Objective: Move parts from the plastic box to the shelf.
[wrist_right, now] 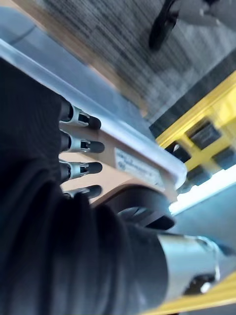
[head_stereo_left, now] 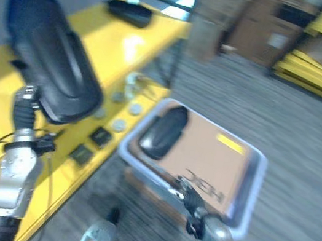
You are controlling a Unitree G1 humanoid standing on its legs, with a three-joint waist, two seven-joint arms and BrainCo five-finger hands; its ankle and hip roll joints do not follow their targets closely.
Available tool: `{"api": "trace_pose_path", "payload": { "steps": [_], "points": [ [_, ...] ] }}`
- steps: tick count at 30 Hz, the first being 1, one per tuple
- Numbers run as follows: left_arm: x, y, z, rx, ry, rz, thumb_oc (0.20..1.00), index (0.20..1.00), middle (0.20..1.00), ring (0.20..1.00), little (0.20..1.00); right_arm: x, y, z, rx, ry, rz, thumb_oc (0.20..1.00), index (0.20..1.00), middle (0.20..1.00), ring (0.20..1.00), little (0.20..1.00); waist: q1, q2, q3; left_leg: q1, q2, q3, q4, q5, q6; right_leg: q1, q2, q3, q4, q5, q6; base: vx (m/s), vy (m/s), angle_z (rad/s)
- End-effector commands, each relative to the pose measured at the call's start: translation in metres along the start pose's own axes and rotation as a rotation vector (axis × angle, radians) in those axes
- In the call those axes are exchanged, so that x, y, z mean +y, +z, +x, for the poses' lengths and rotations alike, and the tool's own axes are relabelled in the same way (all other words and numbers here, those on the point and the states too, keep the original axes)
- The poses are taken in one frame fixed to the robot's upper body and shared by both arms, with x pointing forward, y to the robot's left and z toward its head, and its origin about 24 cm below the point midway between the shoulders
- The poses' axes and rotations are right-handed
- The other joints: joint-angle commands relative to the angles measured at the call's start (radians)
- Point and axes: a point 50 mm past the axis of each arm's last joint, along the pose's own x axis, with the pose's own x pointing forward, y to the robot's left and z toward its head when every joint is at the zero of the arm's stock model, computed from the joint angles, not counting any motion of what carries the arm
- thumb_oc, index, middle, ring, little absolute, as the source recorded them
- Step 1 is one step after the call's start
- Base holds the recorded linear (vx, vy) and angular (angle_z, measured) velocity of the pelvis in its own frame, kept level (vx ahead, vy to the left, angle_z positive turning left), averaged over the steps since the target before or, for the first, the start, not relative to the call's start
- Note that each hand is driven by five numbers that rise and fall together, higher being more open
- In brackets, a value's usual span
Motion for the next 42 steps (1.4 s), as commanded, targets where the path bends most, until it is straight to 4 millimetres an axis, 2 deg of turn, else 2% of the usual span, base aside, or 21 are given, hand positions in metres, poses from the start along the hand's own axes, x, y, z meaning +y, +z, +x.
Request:
{"api": "trace_pose_path", "payload": {
  "steps": [1, 2, 5, 9, 10, 11, 12, 13, 14, 17, 20, 21, 25, 28, 34, 35, 37, 38, 39, 41, 42],
  "points": [
    [0.022, 0.046, 0.002, -0.275, -0.021, 0.084, 0.2, 0.2, 0.2, 0.2, 0.2, -0.015, 0.037, 0.018, -0.147, -0.117, -0.021, 1.0, 1.0, 1.0, 1.0, 1.0, 0.03, 0.003, -0.029, 0.033, 0.115, 0.183, 0.097, -0.276, 0.102, -0.099, 0.021, 0.144, 0.054, -0.037, 0.024, 0.02, 0.251, 2.89],
    [0.029, 0.05, -0.005, -0.305, -0.003, 0.1, 0.2, 0.2, 0.2, 0.2, 0.2, -0.02, 0.03, 0.019, -0.142, -0.138, -0.064, 1.0, 1.0, 1.0, 1.0, 1.0, 0.053, 0.007, -0.022, 0.019, 0.077, 0.141, 0.11, -0.293, 0.129, -0.099, 0.015, 0.163, 0.074, -0.044, 0.023, 0.06, 0.257, 0.65],
    [0.043, 0.063, -0.007, -0.33, 0.003, 0.085, 0.2, 0.2, 0.2, 0.2, 0.2, -0.019, 0.017, 0.02, -0.083, -0.161, -0.136, 1.0, 1.0, 1.0, 1.0, 1.0, 0.083, 0.014, -0.033, 0.055, 0.038, 0.104, 0.072, -0.308, 0.158, -0.091, -0.024, 0.167, 0.115, -0.053, 0.041, 0.08, 0.246, 0.14],
    [0.049, 0.071, -0.003, -0.328, -0.004, 0.083, 0.2, 0.2, 0.2, 0.2, 0.2, -0.015, -0.004, 0.022, -0.001, -0.175, -0.168, 1.0, 1.0, 1.0, 1.0, 1.0, 0.102, 0.01, -0.047, 0.086, -0.016, 0.044, 0.054, -0.338, 0.2, -0.105, -0.094, 0.197, 0.228, -0.015, 0.078, 0.13, 0.224, 0.17],
    [0.046, 0.07, 0.001, -0.313, -0.012, 0.097, 0.2, 0.2, 0.2, 0.2, 0.2, -0.013, -0.013, 0.021, 0.046, -0.174, -0.179, 1.0, 1.0, 1.0, 1.0, 1.0, 0.093, 0.01, -0.049, 0.091, -0.046, -0.002, 0.061, -0.359, 0.23, -0.141, -0.136, 0.254, 0.356, 0.016, 0.097, 0.21, 0.277, 0.45],
    [0.041, 0.067, 0.006, -0.296, -0.027, 0.111, 0.2, 0.2, 0.2, 0.2, 0.2, -0.014, -0.025, 0.017, 0.098, -0.188, -0.178, 1.0, 1.0, 1.0, 1.0, 1.0, 0.067, 0.019, -0.047, 0.1, -0.067, -0.049, 0.064, -0.375, 0.257, -0.204, -0.146, 0.346, 0.499, 0.033, 0.101, 0.23, 0.284, 0.69],
    [0.037, 0.064, 0.009, -0.283, -0.042, 0.112, 0.2, 0.2, 0.2, 0.2, 0.2, -0.015, -0.031, 0.016, 0.122, -0.198, -0.178, 1.0, 1.0, 1.0, 1.0, 1.0, 0.042, 0.027, -0.043, 0.113, -0.071, -0.079, 0.056, -0.38, 0.271, -0.26, -0.124, 0.418, 0.6, 0.04, 0.099, 0.13, 0.114, 1.24],
    [0.028, 0.059, 0.014, -0.269, -0.081, 0.109, 0.2, 0.2, 0.2, 0.2, 0.2, -0.021, -0.041, 0.013, 0.175, -0.209, -0.148, 1.0, 1.0, 1.0, 1.0, 1.0, -0.003, 0.035, -0.03, 0.114, -0.071, -0.134, 0.047, -0.363, 0.279, -0.343, -0.036, 0.503, 0.632, 0.036, 0.059, 0.06, -0.013, 1.31],
    [0.025, 0.057, 0.016, -0.265, -0.091, 0.108, 0.2, 0.2, 0.2, 0.2, 0.2, -0.024, -0.044, 0.012, 0.187, -0.208, -0.139, 1.0, 1.0, 1.0, 1.0, 1.0, -0.016, 0.035, -0.026, 0.119, -0.073, -0.151, 0.043, -0.363, 0.277, -0.36, -0.016, 0.522, 0.623, 0.034, 0.053, 0.08, -0.187, 1.75],
    [0.007, 0.049, 0.022, -0.249, -0.139, 0.101, 0.2, 0.2, 0.2, 0.2, 0.2, -0.04, -0.061, 0.007, 0.253, -0.203, -0.137, 1.0, 1.0, 1.0, 1.0, 1.0, -0.075, 0.006, -0.009, 0.143, -0.087, -0.247, 0.033, -0.374, 0.249, -0.401, 0.052, 0.626, 0.336, 0.083, 0.053, 0.17, -0.296, 1.51],
    [-0.002, 0.045, 0.021, -0.241, -0.169, 0.088, 0.2, 0.2, 0.2, 0.2, 0.2, -0.048, -0.07, 0.003, 0.301, -0.215, -0.113, 1.0, 1.0, 1.0, 1.0, 1.0, -0.109, -0.01, -0.002, 0.167, -0.094, -0.311, 0.036, -0.395, 0.243, -0.395, 0.101, 0.709, 0.196, 0.098, 0.063, 0.18, -0.201, 1.1],
    [-0.007, 0.043, 0.02, -0.235, -0.186, 0.077, 0.2, 0.2, 0.2, 0.2, 0.2, -0.049, -0.075, 0.001, 0.326, -0.22, -0.106, 1.0, 1.0, 1.0, 1.0, 1.0, -0.117, -0.014, -0.004, 0.173, -0.091, -0.333, 0.039, -0.4, 0.241, -0.386, 0.117, 0.737, 0.177, 0.084, 0.058, 0.18, -0.171, 0.28],
    [-0.019, 0.039, 0.02, -0.2, -0.206, 0.049, 0.2, 0.2, 0.2, 0.2, 0.2, -0.051, -0.088, -0.004, 0.404, -0.198, -0.113, 1.0, 1.0, 1.0, 1.0, 1.0, -0.113, -0.023, -0.023, 0.181, -0.064, -0.336, 0.032, -0.38, 0.212, -0.308, 0.139, 0.728, 0.111, 0.036, 0.025, 0.14, -0.201, 0.86],
    [-0.03, 0.031, 0.021, -0.153, -0.207, 0.039, 0.2, 0.2, 0.2, 0.2, 0.2, -0.049, -0.096, -0.006, 0.452, -0.183, -0.107, 1.0, 1.0, 1.0, 1.0, 1.0, -0.112, -0.034, -0.036, 0.167, -0.033, -0.302, 0.052, -0.374, 0.189, -0.25, 0.156, 0.719, 0.075, 0.015, 0.002, 0.13, -0.222, 0.35],
    [-0.03, 0.019, 0.022, -0.059, -0.16, 0.073, 0.2, 0.2, 0.2, 0.2, 0.2, -0.048, -0.098, -0.009, 0.501, -0.139, -0.166, 1.0, 1.0, 1.0, 1.0, 1.0, -0.114, -0.033, -0.03, 0.129, 0.016, -0.253, 0.076, -0.349, 0.161, -0.228, 0.177, 0.685, 0.071, -0.012, -0.025, 0.07, -0.139, 0.07],
    [-0.027, 0.014, 0.023, -0.024, -0.151, 0.103, 0.2, 0.2, 0.2, 0.2, 0.2, -0.048, -0.102, -0.011, 0.525, -0.133, -0.171, 1.0, 1.0, 1.0, 1.0, 1.0, -0.117, -0.029, -0.029, 0.126, 0.028, -0.235, 0.069, -0.341, 0.153, -0.225, 0.179, 0.675, 0.068, -0.017, -0.026, 0.03, -0.058, 0.03],
    [-0.026, 0.006, 0.026, 0.025, -0.145, 0.162, 0.2, 0.2, 0.2, 0.2, 0.2, -0.051, -0.109, -0.017, 0.559, -0.142, -0.16, 1.0, 1.0, 1.0, 1.0, 1.0, -0.138, -0.022, -0.025, 0.114, 0.063, -0.143, 0.071, -0.323, 0.132, -0.218, 0.174, 0.637, 0.063, -0.022, -0.026, 0.0, -0.043, 0.35],
    [-0.029, 0.0, 0.033, 0.061, -0.176, 0.231, 0.2, 0.2, 0.2, 0.2, 0.2, -0.054, -0.113, -0.022, 0.577, -0.158, -0.147, 1.0, 1.0, 1.0, 1.0, 1.0, -0.17, -0.019, -0.025, 0.102, 0.111, -0.026, 0.091, -0.307, 0.109, -0.216, 0.16, 0.588, 0.059, -0.026, -0.025, -0.11, 0.061, 1.54],
    [-0.033, -0.011, 0.042, 0.13, -0.164, 0.299, 0.2, 0.2, 0.2, 0.2, 0.2, -0.062, -0.112, -0.025, 0.582, -0.18, -0.16, 1.0, 1.0, 1.0, 1.0, 1.0, -0.205, -0.015, -0.024, 0.083, 0.146, 0.04, 0.131, -0.304, 0.097, -0.226, 0.141, 0.557, 0.061, -0.029, -0.029, -0.12, 0.089, 1.75],
    [-0.032, -0.014, 0.046, 0.148, -0.143, 0.322, 0.2, 0.2, 0.2, 0.2, 0.2, -0.065, -0.11, -0.025, 0.583, -0.185, -0.167, 1.0, 1.0, 1.0, 1.0, 1.0, -0.21, -0.011, -0.021, 0.082, 0.145, 0.031, 0.143, -0.313, 0.097, -0.228, 0.138, 0.559, 0.067, -0.033, -0.03, -0.07, 0.134, 1.17],
    [-0.02, -0.025, 0.054, 0.218, -0.062, 0.412, 0.2, 0.2, 0.2, 0.2, 0.2, -0.073, -0.105, -0.023, 0.585, -0.19, -0.184, 1.0, 1.0, 1.0, 1.0, 1.0, -0.22, 0.003, -0.017, 0.097, 0.132, 0.007, 0.126, -0.317, 0.102, -0.238, 0.136, 0.578, 0.073, -0.032, -0.03, -0.04, 0.175, 0.42]
  ]
}}
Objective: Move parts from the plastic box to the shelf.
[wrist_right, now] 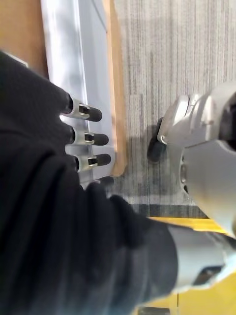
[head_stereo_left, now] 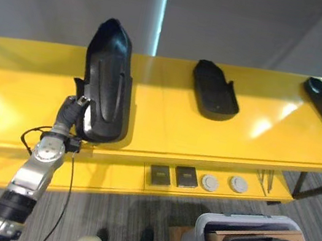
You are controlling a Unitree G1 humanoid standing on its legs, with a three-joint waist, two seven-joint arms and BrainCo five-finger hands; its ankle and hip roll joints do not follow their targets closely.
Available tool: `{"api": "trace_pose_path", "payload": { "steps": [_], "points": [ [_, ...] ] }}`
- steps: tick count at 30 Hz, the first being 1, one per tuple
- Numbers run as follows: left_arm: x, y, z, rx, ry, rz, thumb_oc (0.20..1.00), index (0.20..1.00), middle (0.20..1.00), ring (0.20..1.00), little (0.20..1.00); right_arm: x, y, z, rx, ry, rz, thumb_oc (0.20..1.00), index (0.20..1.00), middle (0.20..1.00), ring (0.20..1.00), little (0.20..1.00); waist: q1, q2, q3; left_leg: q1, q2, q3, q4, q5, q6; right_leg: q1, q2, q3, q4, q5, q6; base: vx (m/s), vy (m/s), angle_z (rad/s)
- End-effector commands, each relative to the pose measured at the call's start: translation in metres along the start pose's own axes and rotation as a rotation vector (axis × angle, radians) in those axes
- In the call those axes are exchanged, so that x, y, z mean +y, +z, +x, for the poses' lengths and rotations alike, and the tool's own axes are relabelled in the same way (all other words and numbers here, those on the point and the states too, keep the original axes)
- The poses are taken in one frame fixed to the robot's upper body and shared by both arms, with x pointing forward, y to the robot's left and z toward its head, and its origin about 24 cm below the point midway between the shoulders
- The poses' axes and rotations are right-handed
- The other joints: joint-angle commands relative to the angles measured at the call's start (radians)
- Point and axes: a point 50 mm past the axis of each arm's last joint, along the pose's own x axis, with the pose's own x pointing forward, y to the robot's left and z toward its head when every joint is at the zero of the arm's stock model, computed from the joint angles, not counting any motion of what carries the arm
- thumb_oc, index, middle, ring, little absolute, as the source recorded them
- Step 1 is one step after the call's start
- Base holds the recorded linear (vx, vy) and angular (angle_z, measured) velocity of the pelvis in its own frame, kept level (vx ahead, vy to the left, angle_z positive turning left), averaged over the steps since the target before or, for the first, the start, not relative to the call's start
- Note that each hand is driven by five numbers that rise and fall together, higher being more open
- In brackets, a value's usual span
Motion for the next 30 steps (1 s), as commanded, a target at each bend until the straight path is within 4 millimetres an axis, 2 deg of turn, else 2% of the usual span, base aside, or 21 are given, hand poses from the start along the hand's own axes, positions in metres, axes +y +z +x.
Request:
{"api": "trace_pose_path", "payload": {
  "steps": [1, 4, 6, 10, 16, 22, 30],
  "points": [
    [0.028, 0.017, 0.015, -0.029, 0.159, 0.132, 0.2, 0.2, 0.2, 0.2, 0.2, -0.021, -0.002, -0.003, 0.024, -0.033, -0.043, 1.0, 1.0, 1.0, 1.0, 1.0, -0.012, 0.046, -0.032, -0.01, -0.014, -0.097, -0.075, 0.126, -0.007, -0.001, 0.025, 0.076, 0.05, -0.036, 0.108, -0.02, 0.227, -0.05],
    [0.055, -0.001, 0.032, 0.15, 0.256, 0.289, 0.2, 0.2, 0.2, 0.2, 0.2, -0.023, -0.01, -0.003, 0.07, -0.02, -0.08, 1.0, 1.0, 1.0, 1.0, 1.0, -0.041, 0.064, -0.042, 0.035, -0.014, -0.073, -0.107, 0.128, -0.005, 0.021, 0.01, 0.09, 0.04, -0.03, 0.123, 0.09, 0.152, -0.13],
    [0.064, -0.012, 0.035, 0.223, 0.249, 0.354, 0.2, 0.2, 0.2, 0.2, 0.2, -0.02, -0.014, -0.003, 0.091, -0.005, -0.096, 1.0, 1.0, 1.0, 1.0, 1.0, -0.049, 0.07, -0.046, 0.056, -0.02, -0.069, -0.116, 0.122, 0.0, 0.029, 0.003, 0.097, 0.041, -0.026, 0.132, 0.09, 0.085, -0.01],
    [0.075, -0.016, 0.045, 0.306, 0.249, 0.444, 0.2, 0.2, 0.2, 0.2, 0.2, -0.013, -0.023, -0.004, 0.12, 0.012, -0.102, 1.0, 1.0, 1.0, 1.0, 1.0, -0.078, 0.082, -0.051, 0.097, -0.028, -0.041, -0.138, 0.111, 0.011, 0.039, -0.006, 0.109, 0.049, -0.024, 0.149, 0.1, 0.071, -0.09],
    [0.079, -0.017, 0.057, 0.376, 0.277, 0.494, 0.2, 0.2, 0.2, 0.2, 0.2, -0.015, -0.032, -0.005, 0.147, 0.01, -0.155, 1.0, 1.0, 1.0, 1.0, 1.0, -0.119, 0.083, -0.053, 0.115, -0.034, -0.011, -0.147, 0.094, 0.023, 0.031, -0.003, 0.135, 0.059, -0.033, 0.157, 0.07, 0.018, -0.09],
    [0.069, -0.012, 0.068, 0.407, 0.256, 0.473, 0.2, 0.2, 0.2, 0.2, 0.2, -0.024, -0.034, -0.007, 0.149, 0.004, -0.166, 1.0, 1.0, 1.0, 1.0, 1.0, -0.149, 0.081, -0.041, 0.095, -0.024, 0.009, -0.134, 0.091, 0.024, 0.001, 0.013, 0.16, 0.074, -0.042, 0.15, 0.01, -0.029, -0.16],
    [0.07, -0.015, 0.073, 0.494, 0.291, 0.444, 0.2, 0.2, 0.2, 0.2, 0.2, -0.029, -0.039, -0.008, 0.16, -0.003, -0.158, 1.0, 1.0, 1.0, 1.0, 1.0, -0.185, 0.08, -0.035, 0.094, -0.008, 0.03, -0.122, 0.089, 0.019, 0.0, 0.028, 0.179, 0.081, -0.058, 0.142, 0.04, -0.044, -0.11]
  ]
}}
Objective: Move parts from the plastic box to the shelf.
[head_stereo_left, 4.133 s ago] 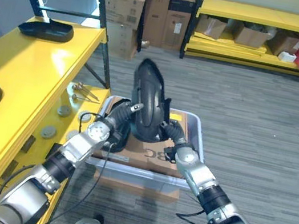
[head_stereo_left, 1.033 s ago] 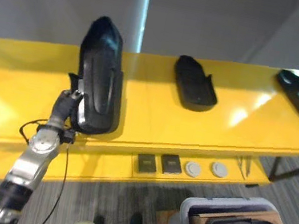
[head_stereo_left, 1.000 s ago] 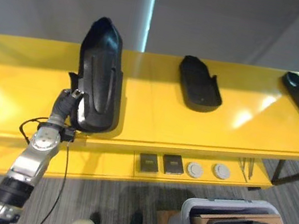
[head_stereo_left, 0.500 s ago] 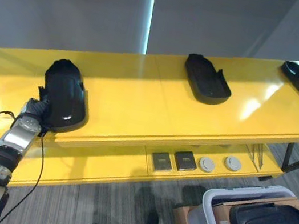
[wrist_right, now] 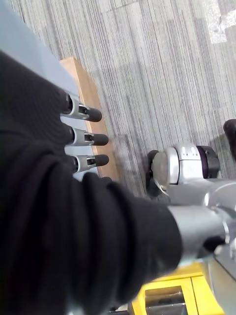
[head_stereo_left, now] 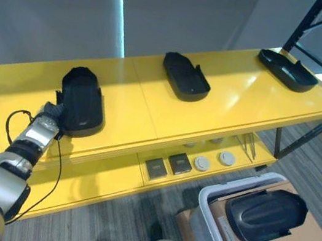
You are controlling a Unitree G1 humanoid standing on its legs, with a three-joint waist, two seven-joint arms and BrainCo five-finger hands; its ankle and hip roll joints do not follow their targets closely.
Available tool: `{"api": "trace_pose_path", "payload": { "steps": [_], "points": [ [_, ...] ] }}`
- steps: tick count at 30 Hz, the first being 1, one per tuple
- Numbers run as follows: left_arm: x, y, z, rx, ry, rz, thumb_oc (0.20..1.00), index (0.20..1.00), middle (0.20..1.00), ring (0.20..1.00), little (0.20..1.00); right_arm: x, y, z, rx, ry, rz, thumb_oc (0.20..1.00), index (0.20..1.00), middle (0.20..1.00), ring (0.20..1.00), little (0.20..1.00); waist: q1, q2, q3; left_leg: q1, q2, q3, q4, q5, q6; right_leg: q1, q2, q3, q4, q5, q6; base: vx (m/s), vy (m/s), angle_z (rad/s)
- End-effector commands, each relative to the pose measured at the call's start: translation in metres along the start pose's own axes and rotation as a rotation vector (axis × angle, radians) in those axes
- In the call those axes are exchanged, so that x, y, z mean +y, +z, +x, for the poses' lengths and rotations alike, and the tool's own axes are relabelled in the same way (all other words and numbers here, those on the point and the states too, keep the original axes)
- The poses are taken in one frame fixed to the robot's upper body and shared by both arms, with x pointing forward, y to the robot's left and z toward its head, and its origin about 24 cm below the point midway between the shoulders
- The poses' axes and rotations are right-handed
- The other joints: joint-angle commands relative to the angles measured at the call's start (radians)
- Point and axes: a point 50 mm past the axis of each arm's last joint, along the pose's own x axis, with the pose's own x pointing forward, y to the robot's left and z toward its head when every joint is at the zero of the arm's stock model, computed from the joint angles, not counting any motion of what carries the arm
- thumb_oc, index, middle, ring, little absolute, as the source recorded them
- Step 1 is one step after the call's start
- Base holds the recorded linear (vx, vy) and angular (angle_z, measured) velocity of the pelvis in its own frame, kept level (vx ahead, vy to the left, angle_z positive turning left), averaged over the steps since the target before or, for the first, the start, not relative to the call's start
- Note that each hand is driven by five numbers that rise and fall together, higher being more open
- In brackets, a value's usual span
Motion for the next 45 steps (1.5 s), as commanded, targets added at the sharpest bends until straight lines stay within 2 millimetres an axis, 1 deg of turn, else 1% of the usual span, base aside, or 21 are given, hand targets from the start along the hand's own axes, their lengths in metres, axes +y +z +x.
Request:
{"api": "trace_pose_path", "payload": {
  "steps": [1, 6, 7, 11, 12, 16, 19, 20, 23, 27, 29, 31, 32, 33, 34, 35, 36, 37, 40, 44, 45],
  "points": [
    [0.024, 0.027, 0.005, -0.012, 0.086, -0.083, 0.2, 0.2, 0.2, 0.2, 0.2, -0.014, -0.007, -0.003, 0.023, -0.005, -0.062, 1.0, 1.0, 1.0, 1.0, 1.0, 0.002, 0.022, 0.019, -0.083, 0.02, -0.002, 0.09, -0.031, 0.029, -0.002, 0.026, 0.006, 0.132, -0.158, 0.043, 0.01, -0.026, -0.12],
    [0.026, 0.016, 0.008, 0.043, 0.086, -0.057, 0.2, 0.2, 0.2, 0.2, 0.2, -0.014, -0.01, -0.003, 0.031, -0.004, -0.076, 1.0, 1.0, 1.0, 1.0, 1.0, -0.007, 0.022, 0.022, -0.079, 0.022, 0.004, 0.095, -0.03, 0.027, 0.006, 0.029, 0.013, 0.13, -0.16, 0.041, 0.02, -0.01, -0.07],
    [0.027, 0.01, 0.009, 0.063, 0.084, -0.045, 0.2, 0.2, 0.2, 0.2, 0.2, -0.014, -0.011, -0.004, 0.033, -0.005, -0.076, 1.0, 1.0, 1.0, 1.0, 1.0, -0.01, 0.022, 0.021, -0.075, 0.022, 0.006, 0.097, -0.031, 0.027, 0.012, 0.028, 0.013, 0.127, -0.161, 0.04, 0.04, -0.001, -0.02],
    [0.026, -0.001, 0.01, 0.103, 0.066, -0.034, 0.206, 0.206, 0.206, 0.206, 0.206, -0.014, -0.013, -0.004, 0.038, -0.003, -0.09, 1.0, 1.0, 1.0, 1.0, 1.0, -0.013, 0.024, 0.017, -0.063, 0.022, 0.011, 0.095, -0.033, 0.026, 0.026, 0.026, 0.012, 0.119, -0.162, 0.041, 0.02, 0.005, -0.02],
    [0.026, -0.004, 0.01, 0.11, 0.06, -0.017, 1.0, 1.0, 1.0, 1.0, 1.0, -0.013, -0.013, -0.004, 0.04, -0.002, -0.093, 1.0, 1.0, 1.0, 1.0, 1.0, -0.013, 0.024, 0.015, -0.059, 0.02, 0.012, 0.094, -0.034, 0.026, 0.031, 0.025, 0.011, 0.116, -0.162, 0.042, 0.0, 0.0, 0.0],
    [0.029, -0.006, 0.011, 0.104, 0.07, 0.033, 1.0, 1.0, 1.0, 1.0, 1.0, -0.013, -0.013, -0.004, 0.044, -0.003, -0.095, 1.0, 1.0, 1.0, 1.0, 1.0, -0.008, 0.024, 0.011, -0.048, 0.02, 0.013, 0.09, -0.034, 0.027, 0.044, 0.022, 0.003, 0.11, -0.161, 0.043, 0.0, 0.0, 0.0],
    [0.037, 0.001, 0.011, 0.062, 0.108, 0.081, 1.0, 1.0, 1.0, 1.0, 1.0, -0.013, -0.013, -0.004, 0.045, -0.004, -0.101, 1.0, 1.0, 1.0, 1.0, 1.0, -0.002, 0.026, 0.007, -0.04, 0.017, 0.011, 0.085, -0.035, 0.027, 0.053, 0.021, -0.002, 0.104, -0.161, 0.043, -0.01, 0.022, 0.01],
    [0.042, 0.006, 0.011, 0.036, 0.133, 0.1, 1.0, 1.0, 1.0, 1.0, 1.0, -0.014, -0.014, -0.003, 0.046, -0.006, -0.102, 1.0, 1.0, 1.0, 1.0, 1.0, 0.002, 0.028, 0.006, -0.037, 0.016, 0.011, 0.083, -0.036, 0.027, 0.058, 0.019, -0.006, 0.1, -0.16, 0.044, -0.03, 0.054, 0.03],
    [0.068, 0.029, 0.006, -0.089, 0.23, 0.111, 1.0, 1.0, 1.0, 1.0, 1.0, -0.014, -0.016, -0.004, 0.044, -0.018, -0.09, 1.0, 1.0, 1.0, 1.0, 1.0, 0.027, 0.033, 0.0, -0.03, 0.012, 0.005, 0.077, -0.034, 0.025, 0.072, 0.014, -0.022, 0.085, -0.152, 0.045, -0.04, 0.053, 0.05],
    [0.091, 0.055, -0.01, -0.287, 0.296, 0.031, 1.0, 1.0, 1.0, 1.0, 1.0, -0.011, -0.017, -0.003, 0.042, -0.029, -0.056, 1.0, 1.0, 1.0, 1.0, 1.0, 0.061, 0.033, -0.001, -0.027, 0.01, -0.008, 0.074, -0.037, 0.025, 0.086, 0.007, -0.038, 0.07, -0.147, 0.046, -0.03, 0.031, 0.12],
    [0.098, 0.07, -0.025, -0.449, 0.296, -0.051, 1.0, 1.0, 1.0, 1.0, 1.0, -0.008, -0.018, -0.003, 0.04, -0.031, -0.033, 1.0, 1.0, 1.0, 1.0, 1.0, 0.081, 0.031, 0.002, -0.028, 0.009, -0.021, 0.074, -0.038, 0.025, 0.09, 0.004, -0.045, 0.067, -0.145, 0.045, -0.05, 0.023, 0.11],
    [0.1, 0.077, -0.033, -0.515, 0.28, -0.085, 1.0, 1.0, 1.0, 1.0, 1.0, -0.007, -0.019, -0.002, 0.039, -0.032, -0.023, 1.0, 1.0, 1.0, 1.0, 1.0, 0.089, 0.029, 0.004, -0.029, 0.009, -0.026, 0.074, -0.039, 0.025, 0.093, 0.003, -0.049, 0.065, -0.145, 0.044, -0.03, 0.012, 0.17],
    [0.098, 0.083, -0.044, -0.584, 0.243, -0.128, 1.0, 1.0, 1.0, 1.0, 1.0, -0.004, -0.02, -0.002, 0.037, -0.033, -0.01, 1.0, 1.0, 1.0, 1.0, 1.0, 0.1, 0.027, 0.007, -0.028, 0.009, -0.033, 0.073, -0.039, 0.024, 0.098, 0.002, -0.054, 0.062, -0.145, 0.043, -0.03, 0.014, 0.26],
    [0.088, 0.092, -0.066, -0.725, 0.151, -0.199, 1.0, 1.0, 1.0, 1.0, 1.0, 0.0, -0.021, -0.001, 0.034, -0.036, 0.013, 1.0, 1.0, 1.0, 1.0, 1.0, 0.121, 0.02, 0.01, -0.026, 0.008, -0.045, 0.069, -0.04, 0.023, 0.107, -0.001, -0.063, 0.054, -0.143, 0.042, -0.02, 0.012, 0.2],
    [0.086, 0.091, -0.068, -0.73, 0.138, -0.205, 1.0, 1.0, 1.0, 1.0, 1.0, 0.001, -0.022, -0.001, 0.034, -0.037, 0.012, 1.0, 1.0, 1.0, 1.0, 1.0, 0.121, 0.021, 0.01, -0.026, 0.007, -0.046, 0.069, -0.039, 0.023, 0.109, -0.001, -0.064, 0.053, -0.142, 0.042, -0.01, 0.011, 0.1],
    [0.068, 0.088, -0.084, -0.795, 0.014, -0.289, 1.0, 1.0, 1.0, 1.0, 1.0, 0.005, -0.023, -0.001, 0.031, -0.039, 0.022, 1.0, 1.0, 1.0, 1.0, 1.0, 0.137, 0.015, 0.012, -0.023, 0.006, -0.054, 0.065, -0.039, 0.022, 0.116, -0.003, -0.07, 0.047, -0.14, 0.043, 0.0, 0.005, 0.14],
    [0.062, 0.087, -0.089, -0.816, -0.018, -0.31, 1.0, 1.0, 1.0, 1.0, 1.0, 0.005, -0.023, -0.001, 0.031, -0.039, 0.024, 1.0, 1.0, 1.0, 1.0, 1.0, 0.141, 0.013, 0.012, -0.022, 0.006, -0.056, 0.064, -0.039, 0.022, 0.119, -0.004, -0.072, 0.044, -0.139, 0.043, 0.0, 0.008, 0.29],
    [0.042, 0.08, -0.106, -0.867, -0.163, -0.378, 1.0, 1.0, 1.0, 1.0, 1.0, 0.008, -0.024, -0.001, 0.031, -0.04, 0.029, 1.0, 1.0, 1.0, 1.0, 1.0, 0.158, 0.008, 0.014, -0.023, 0.006, -0.064, 0.063, -0.039, 0.02, 0.123, -0.005, -0.077, 0.041, -0.136, 0.042, 0.0, 0.005, 0.29],
    [0.016, 0.065, -0.121, -0.879, -0.367, -0.458, 1.0, 1.0, 1.0, 1.0, 1.0, 0.011, -0.024, 0.0, 0.032, -0.041, 0.058, 1.0, 1.0, 1.0, 1.0, 1.0, 0.178, 0.003, 0.018, -0.031, 0.005, -0.073, 0.065, -0.038, 0.02, 0.122, -0.006, -0.082, 0.041, -0.133, 0.041, -0.01, 0.004, 0.11],
    [0.005, 0.057, -0.133, -0.926, -0.445, -0.474, 1.0, 1.0, 1.0, 1.0, 1.0, 0.012, -0.026, -0.001, 0.034, -0.044, 0.093, 1.0, 1.0, 1.0, 1.0, 1.0, 0.193, -0.001, 0.024, -0.038, 0.002, -0.078, 0.066, -0.039, 0.022, 0.122, -0.008, -0.085, 0.036, -0.128, 0.042, 0.0, 0.0, 0.0],
    [0.003, 0.053, -0.136, -0.926, -0.474, -0.495, 0.724, 0.724, 0.724, 0.724, 0.724, 0.013, -0.028, -0.001, 0.037, -0.046, 0.104, 1.0, 1.0, 1.0, 1.0, 1.0, 0.198, -0.001, 0.024, -0.04, 0.001, -0.078, 0.066, -0.039, 0.022, 0.122, -0.008, -0.087, 0.034, -0.127, 0.043, 0.0, 0.0, 0.0]
  ]
}}
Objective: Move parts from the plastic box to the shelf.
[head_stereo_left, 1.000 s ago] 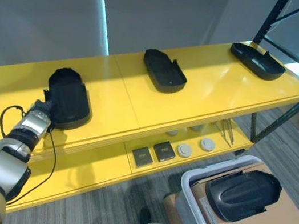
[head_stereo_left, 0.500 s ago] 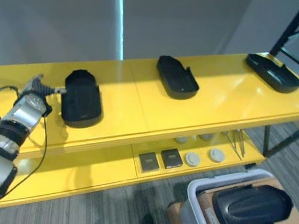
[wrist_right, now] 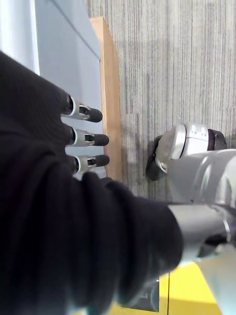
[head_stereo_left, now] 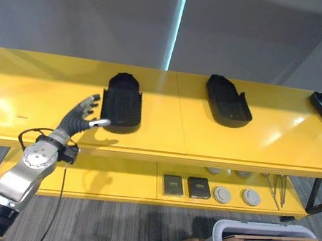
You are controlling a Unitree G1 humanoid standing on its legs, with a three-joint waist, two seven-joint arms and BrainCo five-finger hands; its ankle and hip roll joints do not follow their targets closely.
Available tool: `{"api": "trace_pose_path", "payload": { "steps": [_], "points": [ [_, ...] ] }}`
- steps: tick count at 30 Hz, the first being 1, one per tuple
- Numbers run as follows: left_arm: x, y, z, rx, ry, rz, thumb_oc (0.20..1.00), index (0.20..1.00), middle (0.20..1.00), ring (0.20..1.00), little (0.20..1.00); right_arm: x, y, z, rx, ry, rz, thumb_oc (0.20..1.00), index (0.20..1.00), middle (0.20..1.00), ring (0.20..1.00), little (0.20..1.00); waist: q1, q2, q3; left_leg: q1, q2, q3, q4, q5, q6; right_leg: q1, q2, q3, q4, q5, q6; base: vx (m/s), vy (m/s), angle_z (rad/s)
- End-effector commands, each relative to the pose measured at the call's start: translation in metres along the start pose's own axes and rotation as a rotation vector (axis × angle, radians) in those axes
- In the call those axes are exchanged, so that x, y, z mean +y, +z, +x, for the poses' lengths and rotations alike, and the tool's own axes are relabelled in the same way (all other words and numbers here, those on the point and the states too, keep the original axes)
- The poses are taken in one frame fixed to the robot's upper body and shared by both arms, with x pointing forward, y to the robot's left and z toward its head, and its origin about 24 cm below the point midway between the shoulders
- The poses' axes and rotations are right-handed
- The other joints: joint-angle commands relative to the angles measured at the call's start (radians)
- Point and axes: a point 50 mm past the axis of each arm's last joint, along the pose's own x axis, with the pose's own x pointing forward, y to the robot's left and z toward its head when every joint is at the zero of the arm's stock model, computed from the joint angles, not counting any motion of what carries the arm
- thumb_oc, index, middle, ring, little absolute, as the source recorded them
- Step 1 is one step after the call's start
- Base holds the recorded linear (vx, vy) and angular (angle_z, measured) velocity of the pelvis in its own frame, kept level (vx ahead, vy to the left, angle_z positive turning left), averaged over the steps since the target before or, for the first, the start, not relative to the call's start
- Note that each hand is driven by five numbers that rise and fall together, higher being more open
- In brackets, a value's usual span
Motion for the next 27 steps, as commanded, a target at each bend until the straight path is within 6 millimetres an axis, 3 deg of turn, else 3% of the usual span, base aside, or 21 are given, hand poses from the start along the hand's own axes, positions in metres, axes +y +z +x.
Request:
{"api": "trace_pose_path", "payload": {
  "steps": [1, 2, 15, 21, 27],
  "points": [
    [0.006, 0.04, 0.011, -0.242, -0.034, -0.028, 0.507, 0.507, 0.507, 0.507, 0.507, -0.004, -0.005, 0.0, 0.018, -0.021, 0.027, 1.0, 1.0, 1.0, 1.0, 1.0, -0.015, 0.017, 0.021, -0.057, -0.008, 0.002, 0.071, -0.032, 0.03, 0.043, 0.002, -0.019, 0.056, -0.104, 0.05, 0.0, 0.0, 0.0],
    [0.004, 0.038, 0.006, -0.239, -0.047, -0.038, 0.2, 0.2, 0.2, 0.2, 0.2, -0.004, -0.006, 0.0, 0.018, -0.024, 0.037, 1.0, 1.0, 1.0, 1.0, 1.0, -0.012, 0.018, 0.024, -0.06, -0.009, -0.001, 0.073, -0.031, 0.03, 0.042, 0.001, -0.02, 0.055, -0.101, 0.051, 0.0, 0.0, 0.0],
    [-0.023, 0.017, 0.007, -0.165, -0.166, -0.19, 0.2, 0.2, 0.2, 0.2, 0.2, -0.003, -0.01, 0.0, 0.014, -0.031, 0.035, 1.0, 1.0, 1.0, 1.0, 1.0, -0.018, 0.018, 0.037, -0.071, -0.013, 0.003, 0.088, -0.037, 0.035, 0.03, -0.007, -0.015, 0.059, -0.095, 0.057, 0.0, 0.0, 0.0],
    [-0.043, -0.007, 0.01, -0.04, -0.208, -0.214, 0.2, 0.2, 0.2, 0.2, 0.2, -0.004, -0.007, 0.0, 0.006, -0.028, 0.016, 1.0, 1.0, 1.0, 1.0, 1.0, -0.03, 0.017, 0.043, -0.071, -0.011, 0.011, 0.091, -0.039, 0.035, 0.025, -0.008, -0.009, 0.061, -0.092, 0.057, 0.0, 0.0, 0.0],
    [-0.037, -0.035, 0.011, 0.058, -0.087, -0.155, 0.2, 0.2, 0.2, 0.2, 0.2, -0.002, -0.004, 0.0, 0.002, -0.018, -0.004, 1.0, 1.0, 1.0, 1.0, 1.0, -0.039, 0.012, 0.043, -0.067, -0.011, 0.019, 0.093, -0.041, 0.039, 0.025, -0.009, -0.007, 0.062, -0.092, 0.058, 0.0, 0.0, 0.0]
  ]
}}
